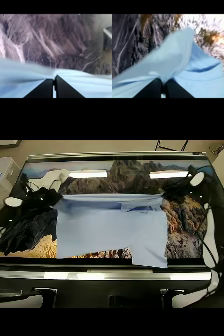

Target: Fold the clothes and pants, and hang the long-sleeved shirts on hangers.

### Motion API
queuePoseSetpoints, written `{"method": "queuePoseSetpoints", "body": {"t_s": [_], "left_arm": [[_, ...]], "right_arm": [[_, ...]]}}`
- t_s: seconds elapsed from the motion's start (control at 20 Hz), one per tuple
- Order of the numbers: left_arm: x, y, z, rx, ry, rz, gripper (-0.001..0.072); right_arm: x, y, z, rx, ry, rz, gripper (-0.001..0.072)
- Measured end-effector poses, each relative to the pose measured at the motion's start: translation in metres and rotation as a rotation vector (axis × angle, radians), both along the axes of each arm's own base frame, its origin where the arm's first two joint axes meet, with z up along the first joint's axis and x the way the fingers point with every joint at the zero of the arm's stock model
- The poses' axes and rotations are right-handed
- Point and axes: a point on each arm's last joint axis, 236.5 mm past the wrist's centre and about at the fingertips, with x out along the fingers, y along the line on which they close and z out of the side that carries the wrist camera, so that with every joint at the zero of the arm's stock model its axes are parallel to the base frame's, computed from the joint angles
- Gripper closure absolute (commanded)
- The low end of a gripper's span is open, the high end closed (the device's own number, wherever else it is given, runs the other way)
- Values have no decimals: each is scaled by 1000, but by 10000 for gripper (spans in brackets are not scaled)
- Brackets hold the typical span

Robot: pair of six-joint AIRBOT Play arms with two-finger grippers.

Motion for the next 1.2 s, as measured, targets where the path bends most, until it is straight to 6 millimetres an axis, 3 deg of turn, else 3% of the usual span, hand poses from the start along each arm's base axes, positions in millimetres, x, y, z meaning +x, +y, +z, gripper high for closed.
{"method": "queuePoseSetpoints", "body": {"t_s": [0.05,0.1,0.15,0.2,0.3,0.4,0.5,0.6,0.7,0.85,1.1,1.2], "left_arm": [[-1,-7,-20,-33,47,-9,635],[-4,-14,-33,-58,88,-27,492],[-8,-17,-42,-82,118,-40,231],[-11,-16,-45,-111,145,-51,173],[-25,-4,-44,-169,204,-91,175],[-57,18,-47,-192,324,-128,175],[-108,44,-60,-143,485,-164,195],[-164,64,-78,-88,631,-169,196],[-211,73,-96,-70,731,-156,196],[-255,69,-118,-87,802,-161,202],[-275,53,-134,-128,825,-181,290],[-272,44,-137,-146,814,-189,411]], "right_arm": [[1,4,-13,27,24,-7,652],[2,7,-23,54,41,-13,478],[3,6,-26,69,48,-14,261],[2,1,-24,76,49,-6,180],[-9,-23,-16,73,70,29,178],[-39,-62,-10,47,143,54,179],[-84,-99,-15,20,277,64,179],[-127,-115,-22,22,389,79,179],[-158,-118,-32,31,463,88,179],[-188,-105,-47,70,536,120,179],[-204,-90,-58,90,574,162,179],[-204,-88,-60,92,573,167,179]]}}
